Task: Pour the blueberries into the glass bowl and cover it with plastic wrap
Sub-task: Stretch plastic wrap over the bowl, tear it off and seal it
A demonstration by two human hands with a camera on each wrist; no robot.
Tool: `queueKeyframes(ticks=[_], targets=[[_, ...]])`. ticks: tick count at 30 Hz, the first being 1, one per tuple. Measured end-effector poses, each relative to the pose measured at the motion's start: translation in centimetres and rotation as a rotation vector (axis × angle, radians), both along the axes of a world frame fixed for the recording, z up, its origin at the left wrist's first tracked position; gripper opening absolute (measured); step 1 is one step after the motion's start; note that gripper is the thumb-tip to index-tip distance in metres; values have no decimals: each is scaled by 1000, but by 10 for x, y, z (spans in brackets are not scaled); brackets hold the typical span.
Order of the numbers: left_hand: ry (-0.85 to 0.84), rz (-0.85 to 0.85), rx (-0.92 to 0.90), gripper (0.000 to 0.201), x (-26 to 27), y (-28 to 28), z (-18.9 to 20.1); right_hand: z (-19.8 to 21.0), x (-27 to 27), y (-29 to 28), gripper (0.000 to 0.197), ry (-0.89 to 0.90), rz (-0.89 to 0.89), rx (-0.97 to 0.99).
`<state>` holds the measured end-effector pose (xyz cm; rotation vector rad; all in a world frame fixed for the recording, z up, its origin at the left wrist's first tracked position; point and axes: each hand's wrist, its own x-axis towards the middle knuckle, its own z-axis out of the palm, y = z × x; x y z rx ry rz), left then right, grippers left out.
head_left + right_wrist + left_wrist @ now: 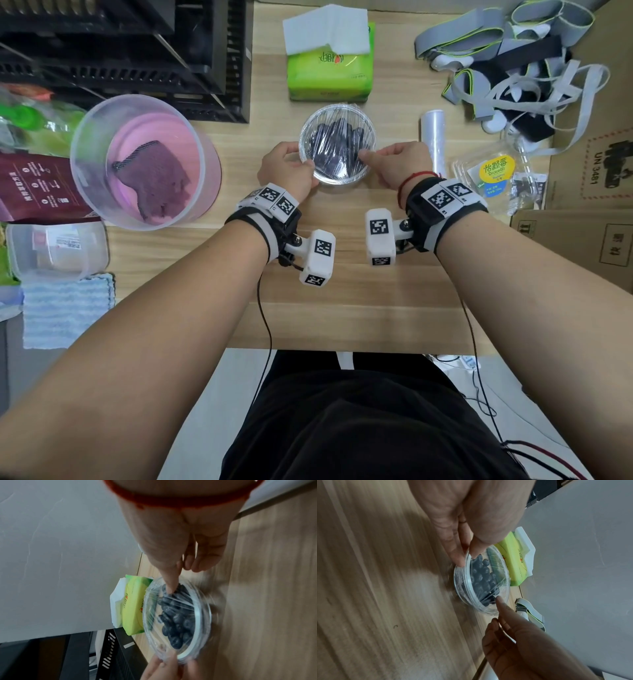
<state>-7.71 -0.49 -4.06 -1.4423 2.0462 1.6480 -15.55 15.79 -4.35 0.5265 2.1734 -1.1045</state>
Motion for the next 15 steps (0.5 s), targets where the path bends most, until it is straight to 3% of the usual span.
queueKeyframes(ticks=[7,15], targets=[[-2,57,15,9,-2,-2,-1,6,-9,-6,27,35,-44,68],[-17,31,-25,17,-5,-2,-4,9,-5,-6,38,-2,21,139]])
